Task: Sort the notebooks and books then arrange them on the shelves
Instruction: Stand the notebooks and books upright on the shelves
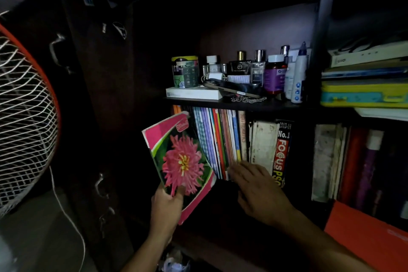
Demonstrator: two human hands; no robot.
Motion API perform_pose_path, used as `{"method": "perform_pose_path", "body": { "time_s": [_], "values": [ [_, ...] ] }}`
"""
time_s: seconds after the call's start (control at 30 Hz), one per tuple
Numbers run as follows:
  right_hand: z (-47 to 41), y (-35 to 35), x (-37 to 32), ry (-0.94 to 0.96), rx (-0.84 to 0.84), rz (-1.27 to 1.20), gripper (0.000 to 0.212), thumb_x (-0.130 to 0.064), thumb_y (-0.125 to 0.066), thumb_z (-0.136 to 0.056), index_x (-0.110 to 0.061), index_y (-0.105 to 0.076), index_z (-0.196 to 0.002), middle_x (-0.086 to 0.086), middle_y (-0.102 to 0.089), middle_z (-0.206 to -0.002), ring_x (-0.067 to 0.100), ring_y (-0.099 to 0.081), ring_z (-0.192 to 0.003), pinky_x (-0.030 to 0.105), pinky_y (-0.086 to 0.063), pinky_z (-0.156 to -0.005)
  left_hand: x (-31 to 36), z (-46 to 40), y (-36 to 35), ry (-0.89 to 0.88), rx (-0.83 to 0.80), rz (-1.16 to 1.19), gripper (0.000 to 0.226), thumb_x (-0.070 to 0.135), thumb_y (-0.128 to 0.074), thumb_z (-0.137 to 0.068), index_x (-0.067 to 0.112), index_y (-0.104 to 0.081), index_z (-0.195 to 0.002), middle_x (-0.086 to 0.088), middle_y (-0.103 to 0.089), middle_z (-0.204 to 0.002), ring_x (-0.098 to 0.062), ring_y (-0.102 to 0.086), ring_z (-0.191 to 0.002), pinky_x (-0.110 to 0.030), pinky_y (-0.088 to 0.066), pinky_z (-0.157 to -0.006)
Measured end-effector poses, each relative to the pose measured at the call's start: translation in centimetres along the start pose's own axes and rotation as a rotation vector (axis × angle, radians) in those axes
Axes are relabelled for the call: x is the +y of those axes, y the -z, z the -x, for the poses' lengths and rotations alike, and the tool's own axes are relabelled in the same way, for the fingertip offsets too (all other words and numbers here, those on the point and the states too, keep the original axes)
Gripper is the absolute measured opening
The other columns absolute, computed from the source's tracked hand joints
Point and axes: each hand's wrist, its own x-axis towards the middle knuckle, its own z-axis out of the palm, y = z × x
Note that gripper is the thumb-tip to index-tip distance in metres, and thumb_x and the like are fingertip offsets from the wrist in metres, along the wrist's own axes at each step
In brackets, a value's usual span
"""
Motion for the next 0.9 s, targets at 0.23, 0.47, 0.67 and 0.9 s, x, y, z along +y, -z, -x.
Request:
{"method": "perform_pose_path", "body": {
  "time_s": [0.23,0.47,0.67,0.9],
  "values": [
    [-6.0,2.6,1.8,0.23,-0.191,0.441,0.059,-0.04,-0.047,-0.098,-0.01,-0.044,-0.148,0.016,-0.036,-0.157,0.036,-0.015,-0.153,0.069,-0.001,-0.118,0.3,0.4,-0.3,-0.034,-0.026,-0.085,0.049,0.034,-0.067,-0.095,0.01,-0.056,-0.136,-0.003,-0.062,-0.121,-0.031,-0.057,-0.123,-0.033,-0.042,-0.092],
    [-7.0,2.8,4.3,0.384,-0.206,0.619,0.059,-0.033,-0.041,-0.095,-0.012,-0.04,-0.15,0.014,-0.036,-0.156,0.035,-0.021,-0.151,0.069,-0.007,-0.118,0.6,0.5,-0.1,-0.015,-0.083,-0.14,0.071,0.042,-0.062,-0.096,0.007,-0.037,-0.152,-0.015,-0.046,-0.149,-0.034,-0.043,-0.138,-0.039,-0.039,-0.107],
    [-6.3,2.6,5.5,0.397,-0.159,0.678,0.063,-0.037,-0.039,-0.089,-0.01,-0.046,-0.145,0.013,-0.041,-0.152,0.034,-0.025,-0.148,0.065,-0.013,-0.115,-0.4,0.1,-0.1,-0.064,-0.149,-0.167,0.082,0.06,-0.058,-0.088,0.015,-0.038,-0.153,-0.009,-0.047,-0.149,-0.029,-0.044,-0.138,-0.036,-0.038,-0.107],
    [-7.3,2.0,4.8,0.38,-0.089,0.755,0.056,-0.035,-0.041,-0.092,-0.008,-0.043,-0.141,0.017,-0.044,-0.137,0.036,-0.039,-0.134,0.06,-0.028,-0.104,-1.0,-0.5,-0.2,-0.053,-0.135,-0.152,0.073,0.055,-0.062,-0.089,0.019,-0.043,-0.15,-0.007,-0.051,-0.143,-0.028,-0.047,-0.135,-0.039,-0.039,-0.107]
  ]
}}
